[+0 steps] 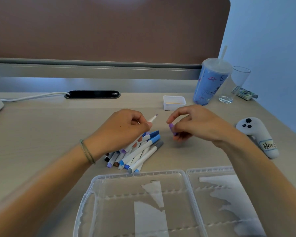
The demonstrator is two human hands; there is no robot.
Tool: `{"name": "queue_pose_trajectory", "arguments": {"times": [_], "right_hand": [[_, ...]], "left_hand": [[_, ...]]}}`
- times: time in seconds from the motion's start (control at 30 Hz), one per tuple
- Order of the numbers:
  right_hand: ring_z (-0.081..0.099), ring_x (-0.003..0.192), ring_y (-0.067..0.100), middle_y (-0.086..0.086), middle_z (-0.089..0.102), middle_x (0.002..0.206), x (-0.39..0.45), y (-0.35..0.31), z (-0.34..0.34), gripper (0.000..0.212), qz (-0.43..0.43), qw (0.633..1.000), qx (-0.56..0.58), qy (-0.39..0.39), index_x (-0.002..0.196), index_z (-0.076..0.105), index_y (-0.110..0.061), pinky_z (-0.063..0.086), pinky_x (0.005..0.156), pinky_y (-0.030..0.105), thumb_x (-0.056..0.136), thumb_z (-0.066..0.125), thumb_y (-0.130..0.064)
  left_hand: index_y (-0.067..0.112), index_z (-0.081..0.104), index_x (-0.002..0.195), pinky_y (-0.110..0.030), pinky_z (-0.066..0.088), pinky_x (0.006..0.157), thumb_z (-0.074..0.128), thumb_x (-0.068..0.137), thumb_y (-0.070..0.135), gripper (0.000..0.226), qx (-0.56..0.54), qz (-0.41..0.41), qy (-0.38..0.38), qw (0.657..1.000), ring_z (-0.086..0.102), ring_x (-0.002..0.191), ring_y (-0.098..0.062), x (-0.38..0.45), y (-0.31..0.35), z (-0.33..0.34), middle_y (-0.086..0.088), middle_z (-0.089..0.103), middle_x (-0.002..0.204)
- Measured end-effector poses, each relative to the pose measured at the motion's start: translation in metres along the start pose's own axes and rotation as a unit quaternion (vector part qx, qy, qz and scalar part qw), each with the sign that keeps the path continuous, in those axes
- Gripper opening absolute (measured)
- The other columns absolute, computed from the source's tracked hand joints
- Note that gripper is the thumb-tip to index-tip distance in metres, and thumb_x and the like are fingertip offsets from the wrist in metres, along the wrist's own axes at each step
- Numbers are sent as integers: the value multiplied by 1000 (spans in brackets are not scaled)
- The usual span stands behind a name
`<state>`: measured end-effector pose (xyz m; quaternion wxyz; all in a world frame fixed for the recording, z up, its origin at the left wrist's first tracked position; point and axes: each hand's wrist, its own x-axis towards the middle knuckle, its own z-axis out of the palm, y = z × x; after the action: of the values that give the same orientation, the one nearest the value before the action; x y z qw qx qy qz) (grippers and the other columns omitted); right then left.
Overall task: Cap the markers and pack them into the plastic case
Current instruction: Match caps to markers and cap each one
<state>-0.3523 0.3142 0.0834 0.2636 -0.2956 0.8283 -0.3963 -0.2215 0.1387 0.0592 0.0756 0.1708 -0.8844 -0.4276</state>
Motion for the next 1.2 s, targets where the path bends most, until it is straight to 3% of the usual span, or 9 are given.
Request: {"name": "queue_pose_trajectory", "arguments": {"times": [0.1,0.23,0.37,0.53,0.87,1.03,1.2], "right_hand": [[71,65,20,15,75,74,2,2,-10,10,-10,999,47,22,94,74,-7,62,67,30,93,65,-2],[68,67,16,11,74,75,4,6,-16,20,-24,994,88,56,96,79,-8,59,62,24,98,59,-5],[73,76,21,12,79,86,4,5,-13,7,-20,984,162,72,98,74,-7,61,66,25,95,67,-8],[75,76,22,15,78,85,4,2,-4,3,-39,966,234,102,89,71,-4,62,67,27,90,73,-6],[75,71,23,11,79,80,1,-4,8,12,-72,976,184,89,83,68,-4,63,68,30,89,76,-10],[75,68,24,6,79,76,-1,-5,15,20,-114,982,108,106,82,65,-2,62,68,35,88,77,-16],[74,64,25,3,78,71,-1,-5,29,23,-148,973,90,154,72,62,-7,63,65,35,89,77,-12]], "left_hand": [[23,72,89,-39,63,68,59,97,38,21,2,5,-9,1000,69,62,-12,0,0,1,0,74,74],[23,72,89,-27,57,70,59,97,37,20,-1,22,-14,1000,66,58,-5,0,1,2,3,73,70],[25,71,89,-34,60,73,59,97,38,20,6,37,-35,999,69,63,-10,-3,4,4,3,74,71],[26,72,90,-23,54,68,60,96,40,20,25,64,-51,996,66,66,-8,-5,6,8,6,72,72],[29,71,88,-39,60,69,62,94,42,16,27,77,-11,997,67,66,-15,-6,7,6,7,72,71],[21,71,87,-33,60,76,71,90,34,13,14,70,15,997,71,66,-12,-7,7,9,7,74,70],[21,72,81,-36,61,72,77,86,29,11,35,74,75,994,70,62,-8,-6,4,9,7,73,64]]}}
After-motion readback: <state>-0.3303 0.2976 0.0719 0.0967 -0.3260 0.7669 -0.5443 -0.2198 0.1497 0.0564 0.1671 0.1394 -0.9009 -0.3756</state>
